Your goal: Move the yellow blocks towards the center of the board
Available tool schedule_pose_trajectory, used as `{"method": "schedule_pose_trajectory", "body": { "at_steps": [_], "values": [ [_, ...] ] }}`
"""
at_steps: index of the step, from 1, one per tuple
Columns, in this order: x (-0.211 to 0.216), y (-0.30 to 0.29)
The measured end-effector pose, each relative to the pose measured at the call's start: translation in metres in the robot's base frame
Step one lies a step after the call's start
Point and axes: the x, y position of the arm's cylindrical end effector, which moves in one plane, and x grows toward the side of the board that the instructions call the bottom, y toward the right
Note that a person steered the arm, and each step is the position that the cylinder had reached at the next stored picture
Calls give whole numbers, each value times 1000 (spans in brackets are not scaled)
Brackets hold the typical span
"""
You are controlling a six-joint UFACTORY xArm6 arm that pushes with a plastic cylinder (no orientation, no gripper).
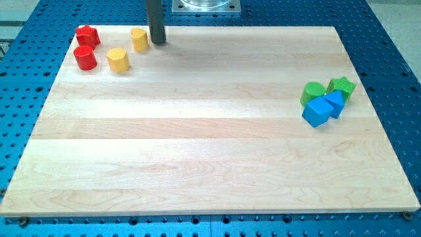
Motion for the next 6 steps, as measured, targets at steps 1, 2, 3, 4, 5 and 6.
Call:
{"method": "schedule_pose_trajectory", "body": {
  "at_steps": [1, 2, 3, 4, 5, 6],
  "values": [
    [15, -79],
    [7, -98],
    [28, -141],
    [61, -79],
    [68, -17],
    [105, 28]
  ]
}}
